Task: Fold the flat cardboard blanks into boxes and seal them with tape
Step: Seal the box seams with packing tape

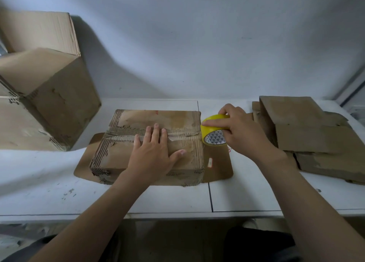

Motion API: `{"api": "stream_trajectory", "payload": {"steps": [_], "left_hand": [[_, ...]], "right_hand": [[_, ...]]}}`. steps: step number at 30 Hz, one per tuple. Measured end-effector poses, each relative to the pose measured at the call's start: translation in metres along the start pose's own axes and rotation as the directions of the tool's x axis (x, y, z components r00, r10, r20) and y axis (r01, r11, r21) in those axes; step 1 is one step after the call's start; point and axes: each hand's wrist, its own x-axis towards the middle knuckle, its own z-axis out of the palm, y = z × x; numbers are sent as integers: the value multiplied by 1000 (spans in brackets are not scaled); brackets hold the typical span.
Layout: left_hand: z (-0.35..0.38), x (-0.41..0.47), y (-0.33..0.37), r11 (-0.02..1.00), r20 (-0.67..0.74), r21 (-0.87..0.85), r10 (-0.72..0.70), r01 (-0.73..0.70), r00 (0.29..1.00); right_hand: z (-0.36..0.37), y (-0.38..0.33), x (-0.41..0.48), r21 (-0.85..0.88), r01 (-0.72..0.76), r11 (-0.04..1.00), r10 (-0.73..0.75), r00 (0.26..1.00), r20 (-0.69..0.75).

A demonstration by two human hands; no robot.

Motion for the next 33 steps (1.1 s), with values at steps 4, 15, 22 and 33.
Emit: {"api": "stream_trajectory", "payload": {"steps": [4, 15, 22, 33], "left_hand": [[1, -1, 3, 1000, -15, -1, 24, -24, 1000], [7, 0, 48, 999, -53, -19, 38, -39, 998], [7, 3, 46, 998, -56, -38, 50, -52, 997], [6, -1, 48, 996, -97, -37, 73, -76, 993]], "right_hand": [[4, 4, -3, -21, 8, 1000, -8, 1000, 16], [8, 31, -7, 126, 89, 988, -89, 996, -4], [8, 41, -9, 21, 17, 1000, -19, 995, 93], [39, 26, -4, 36, -34, 999, 27, 987, 161]]}}
